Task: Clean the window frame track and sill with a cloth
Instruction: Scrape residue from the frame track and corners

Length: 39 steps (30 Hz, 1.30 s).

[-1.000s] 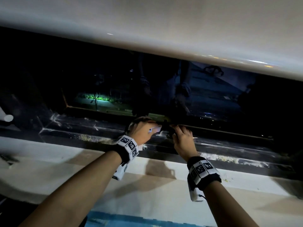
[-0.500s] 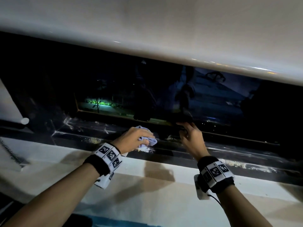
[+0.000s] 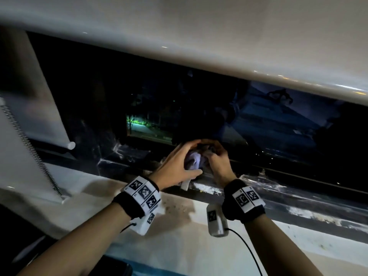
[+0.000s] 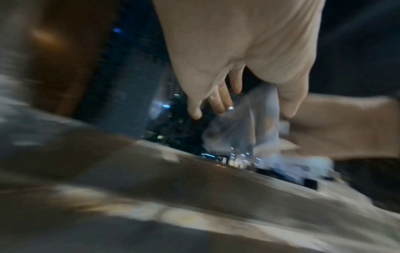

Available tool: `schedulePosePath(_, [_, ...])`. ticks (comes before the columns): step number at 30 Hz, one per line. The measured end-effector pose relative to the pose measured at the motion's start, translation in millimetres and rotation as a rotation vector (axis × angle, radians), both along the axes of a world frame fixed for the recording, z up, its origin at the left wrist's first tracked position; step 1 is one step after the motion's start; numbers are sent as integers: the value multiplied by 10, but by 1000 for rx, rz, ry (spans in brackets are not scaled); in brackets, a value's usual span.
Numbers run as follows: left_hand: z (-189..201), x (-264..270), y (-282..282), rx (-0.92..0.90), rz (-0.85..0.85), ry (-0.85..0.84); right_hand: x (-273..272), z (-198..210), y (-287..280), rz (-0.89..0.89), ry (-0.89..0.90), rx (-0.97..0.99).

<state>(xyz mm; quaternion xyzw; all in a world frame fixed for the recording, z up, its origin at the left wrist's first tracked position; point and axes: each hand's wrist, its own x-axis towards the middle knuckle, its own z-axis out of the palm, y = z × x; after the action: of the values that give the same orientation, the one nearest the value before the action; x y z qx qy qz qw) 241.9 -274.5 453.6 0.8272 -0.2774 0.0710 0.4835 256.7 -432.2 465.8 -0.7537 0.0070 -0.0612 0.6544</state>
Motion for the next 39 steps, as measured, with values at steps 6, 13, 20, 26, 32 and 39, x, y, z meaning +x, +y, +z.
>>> schedulePosePath(6, [-128, 80, 803, 71, 306, -94, 62, -144, 136, -184, 91, -902])
schedulePosePath(13, [-370, 118, 1486, 105, 488, -141, 48, -323, 824, -21, 116, -1237])
schedulePosePath(20, [-583, 15, 1731, 7, 538, -215, 152, -231, 1283, 366, -204, -938])
schedulePosePath(26, [-814, 75, 1858, 52, 602, -223, 258, -102, 732, 224, -3, -813])
schedulePosePath(32, [-1023, 44, 1854, 190, 637, -138, 315, -282, 1247, 186, -29, -1218])
schedulePosePath(39, [-1294, -51, 1975, 483, 686, -225, 261, -218, 1454, 501, -180, -1023])
